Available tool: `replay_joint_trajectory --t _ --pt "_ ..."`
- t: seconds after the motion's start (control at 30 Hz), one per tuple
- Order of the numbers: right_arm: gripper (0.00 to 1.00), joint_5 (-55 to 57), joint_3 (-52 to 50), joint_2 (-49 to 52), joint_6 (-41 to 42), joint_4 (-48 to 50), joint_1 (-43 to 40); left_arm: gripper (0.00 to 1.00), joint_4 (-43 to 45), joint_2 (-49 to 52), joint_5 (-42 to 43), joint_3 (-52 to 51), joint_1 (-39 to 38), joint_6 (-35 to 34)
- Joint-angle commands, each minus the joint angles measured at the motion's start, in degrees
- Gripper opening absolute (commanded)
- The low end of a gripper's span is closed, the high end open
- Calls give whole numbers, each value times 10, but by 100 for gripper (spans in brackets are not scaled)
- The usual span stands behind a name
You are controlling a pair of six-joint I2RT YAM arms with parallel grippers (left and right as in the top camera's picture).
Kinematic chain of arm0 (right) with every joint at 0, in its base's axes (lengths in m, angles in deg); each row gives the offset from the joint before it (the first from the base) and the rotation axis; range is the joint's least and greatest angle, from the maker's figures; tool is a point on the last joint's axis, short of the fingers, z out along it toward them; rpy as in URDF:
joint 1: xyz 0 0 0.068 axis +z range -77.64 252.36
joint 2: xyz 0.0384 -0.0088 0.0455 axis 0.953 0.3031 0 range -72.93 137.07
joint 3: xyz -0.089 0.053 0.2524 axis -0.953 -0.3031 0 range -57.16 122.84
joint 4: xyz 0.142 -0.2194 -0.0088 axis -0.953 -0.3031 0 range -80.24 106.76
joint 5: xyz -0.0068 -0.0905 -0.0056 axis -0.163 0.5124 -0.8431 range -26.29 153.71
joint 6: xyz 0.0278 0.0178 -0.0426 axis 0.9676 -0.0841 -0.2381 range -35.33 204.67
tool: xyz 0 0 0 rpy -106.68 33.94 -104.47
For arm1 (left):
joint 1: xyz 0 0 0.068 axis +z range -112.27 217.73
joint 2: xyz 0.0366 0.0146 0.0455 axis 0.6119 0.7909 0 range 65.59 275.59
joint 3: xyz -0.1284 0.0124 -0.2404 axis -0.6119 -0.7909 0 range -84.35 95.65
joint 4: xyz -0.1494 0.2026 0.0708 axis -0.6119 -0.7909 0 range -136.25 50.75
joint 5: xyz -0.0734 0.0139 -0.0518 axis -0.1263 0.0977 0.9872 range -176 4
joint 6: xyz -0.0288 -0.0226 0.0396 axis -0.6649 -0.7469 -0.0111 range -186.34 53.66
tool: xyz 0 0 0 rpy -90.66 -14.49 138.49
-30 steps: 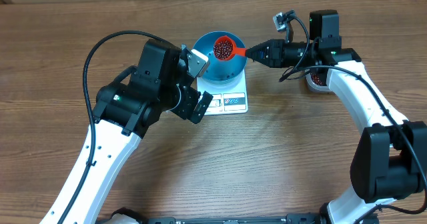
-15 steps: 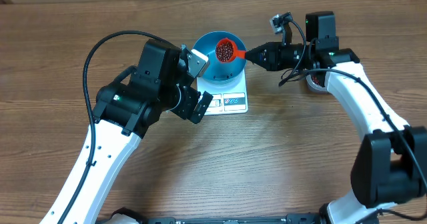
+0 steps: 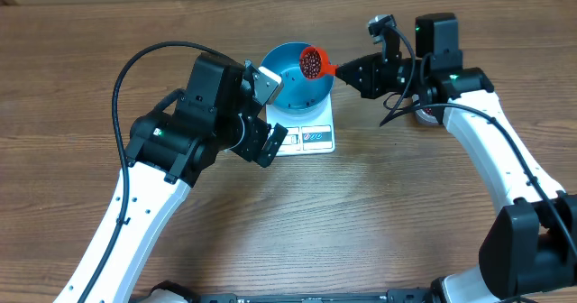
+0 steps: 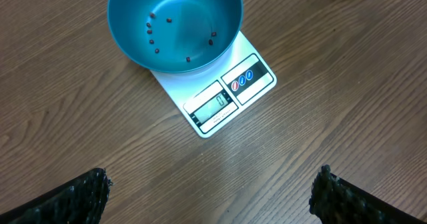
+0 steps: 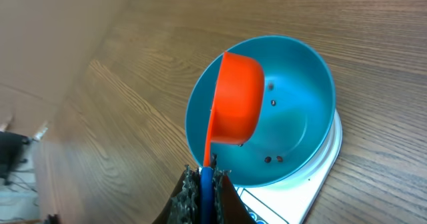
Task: Scoop item into bowl and weigh 150g on scale
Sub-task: 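Tilt the scoop with right gripper to pour beans into bowl, then shake the tilted scoop over the bowl to empty remaining beans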
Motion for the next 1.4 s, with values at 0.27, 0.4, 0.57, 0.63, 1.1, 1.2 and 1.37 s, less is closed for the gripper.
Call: replay_joint_trajectory --t 0.27,0.4,0.57,0.63,1.1,1.2,1.37 --pt "4 63 18 -15 -23 3 33 100 1 3 8 4 -1 -6" --pt "4 63 18 -15 -23 1 33 100 1 3 8 4 -1 -6" --pt "4 63 18 -15 -23 -5 33 100 1 3 8 4 -1 -6" --pt "4 63 18 -15 -23 -5 33 100 1 3 8 4 -1 -6" --pt "4 63 18 -15 -23 -5 33 100 1 3 8 4 -1 -6" --pt "4 63 18 -15 -23 -5 33 100 1 3 8 4 -1 -6" --pt "4 63 18 -15 -23 -5 33 100 1 3 8 4 -1 -6"
